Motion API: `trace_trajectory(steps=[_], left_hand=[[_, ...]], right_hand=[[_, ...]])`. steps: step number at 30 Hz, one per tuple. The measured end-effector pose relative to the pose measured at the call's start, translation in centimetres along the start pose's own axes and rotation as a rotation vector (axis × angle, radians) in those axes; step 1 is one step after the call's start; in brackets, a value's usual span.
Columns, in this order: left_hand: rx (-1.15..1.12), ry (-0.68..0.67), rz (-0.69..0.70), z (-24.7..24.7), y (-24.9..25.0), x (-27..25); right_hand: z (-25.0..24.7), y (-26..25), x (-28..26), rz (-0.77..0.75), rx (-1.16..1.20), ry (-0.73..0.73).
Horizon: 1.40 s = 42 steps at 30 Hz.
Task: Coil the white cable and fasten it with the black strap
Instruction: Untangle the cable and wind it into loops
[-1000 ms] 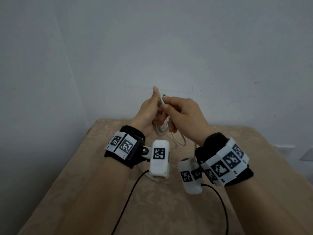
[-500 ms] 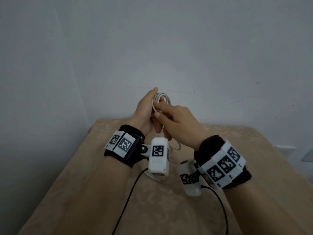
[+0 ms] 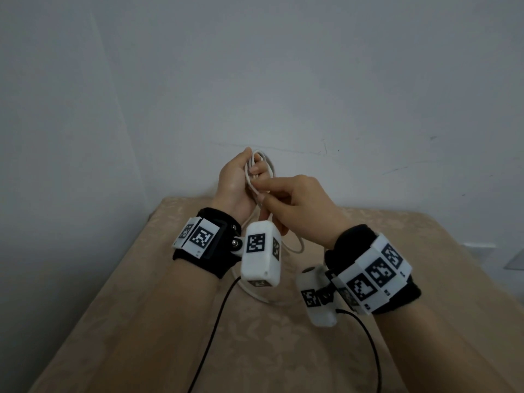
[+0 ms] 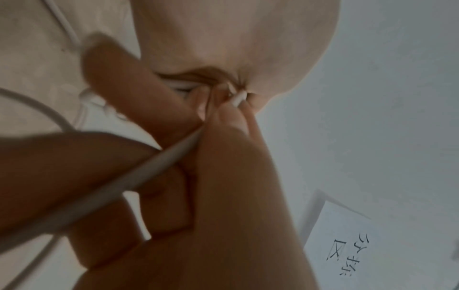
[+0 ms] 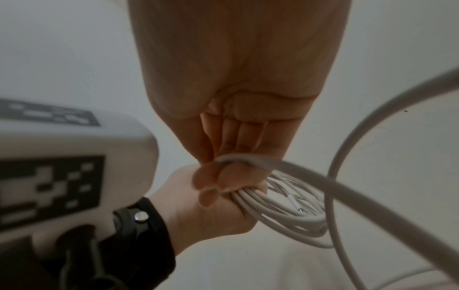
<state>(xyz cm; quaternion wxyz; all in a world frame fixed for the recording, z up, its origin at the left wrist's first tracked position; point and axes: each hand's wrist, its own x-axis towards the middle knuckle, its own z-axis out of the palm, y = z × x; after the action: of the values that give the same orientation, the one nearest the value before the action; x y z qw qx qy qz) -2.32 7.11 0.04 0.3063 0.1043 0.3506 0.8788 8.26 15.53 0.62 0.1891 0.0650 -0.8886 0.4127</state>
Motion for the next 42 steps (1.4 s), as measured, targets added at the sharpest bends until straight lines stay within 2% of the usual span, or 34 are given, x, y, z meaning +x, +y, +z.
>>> trace_trajectory(steps=[11,20,28,33,42], left_hand=[[-0.153,-0.049,0.039,-0.2,0.6,0.0],[-0.177,-0.133,0.075,-0.6,0.9,0.1],[-0.357,-0.201,0.056,-1.4,1.5,0.2],[-0.382,-0.234,0.069,-1.7,2.2,0.1],[-0.574,-0.258,0.058,-3.5,3.2,0.3]], right_hand=[[-0.6,1.4,0.1,0.122,0.029,-0.135],[-1.1,3.0,0.5,0.172,0.112,-0.14],[-1.2,3.4,0.3,0.227,0.169,-0.202],[-1.1,3.7,0.1,0.208,0.204,-0.117],[-1.7,5.3,0.0,0.319,0.271,-0.015]])
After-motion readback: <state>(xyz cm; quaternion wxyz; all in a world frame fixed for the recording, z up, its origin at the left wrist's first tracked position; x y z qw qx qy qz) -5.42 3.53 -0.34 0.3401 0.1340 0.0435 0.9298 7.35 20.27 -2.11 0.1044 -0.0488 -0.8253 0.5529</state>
